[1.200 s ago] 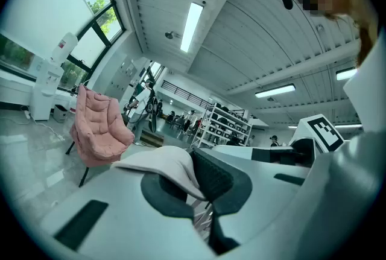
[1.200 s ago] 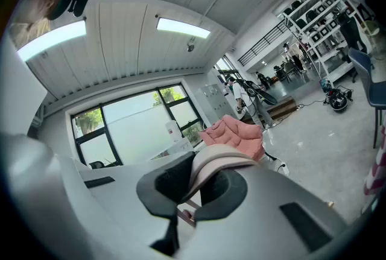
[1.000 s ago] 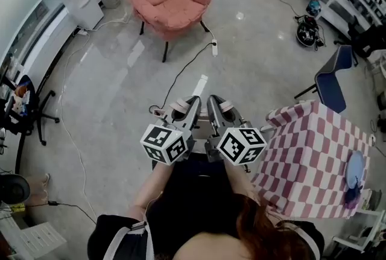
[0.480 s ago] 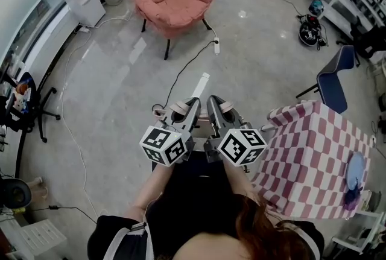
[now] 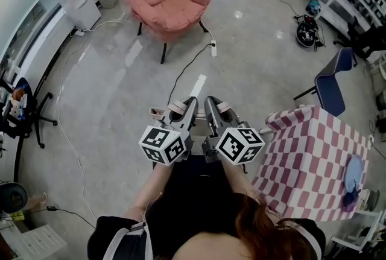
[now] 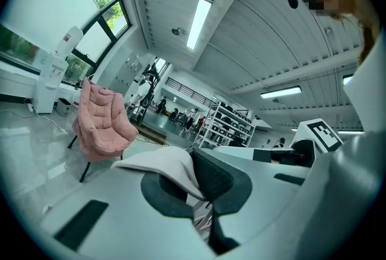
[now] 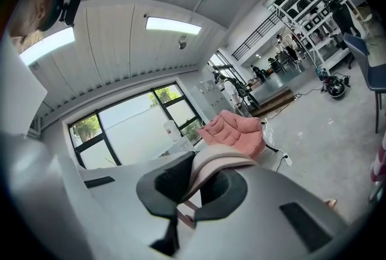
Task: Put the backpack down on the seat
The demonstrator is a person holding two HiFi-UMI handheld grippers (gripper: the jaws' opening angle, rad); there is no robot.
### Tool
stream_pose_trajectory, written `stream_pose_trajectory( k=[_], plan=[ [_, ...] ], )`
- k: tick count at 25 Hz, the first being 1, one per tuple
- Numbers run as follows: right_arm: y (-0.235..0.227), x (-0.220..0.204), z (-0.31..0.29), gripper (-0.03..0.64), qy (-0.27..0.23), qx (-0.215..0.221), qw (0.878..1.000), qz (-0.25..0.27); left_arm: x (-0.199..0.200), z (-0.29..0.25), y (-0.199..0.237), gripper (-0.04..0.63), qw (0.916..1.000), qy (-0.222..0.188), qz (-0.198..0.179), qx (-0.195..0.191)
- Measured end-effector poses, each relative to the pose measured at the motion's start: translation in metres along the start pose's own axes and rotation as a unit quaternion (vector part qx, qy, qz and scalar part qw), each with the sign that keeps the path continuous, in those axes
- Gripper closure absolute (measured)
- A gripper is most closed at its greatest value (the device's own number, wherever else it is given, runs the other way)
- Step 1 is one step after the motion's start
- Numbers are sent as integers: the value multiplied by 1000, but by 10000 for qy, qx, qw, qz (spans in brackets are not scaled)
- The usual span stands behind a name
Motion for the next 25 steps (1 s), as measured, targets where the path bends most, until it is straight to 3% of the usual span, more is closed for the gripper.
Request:
stream_pose_trajectory(
  k=[11, 16, 25],
  plan=[
    [-24, 32, -76, 583, 185, -32, 9998, 76, 12, -56, 55, 578, 9994, 163, 127, 281],
    [-30, 51, -113, 583, 203, -40, 9998, -52, 28, -85, 84, 578, 9993, 212, 164, 275],
    [-32, 88, -185, 584, 111, -10, 9998, 152, 63, -135, 142, 578, 9995, 136, 111, 253]
  ],
)
Point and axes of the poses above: the fingertips, and each gripper's own axes: z backward along the fingers, y to its left, x out of its top, the point moved 7 cm from there along z, backward along the fingers, and after that the axes turned 11 degrees about -z, right-handed, at the moved point
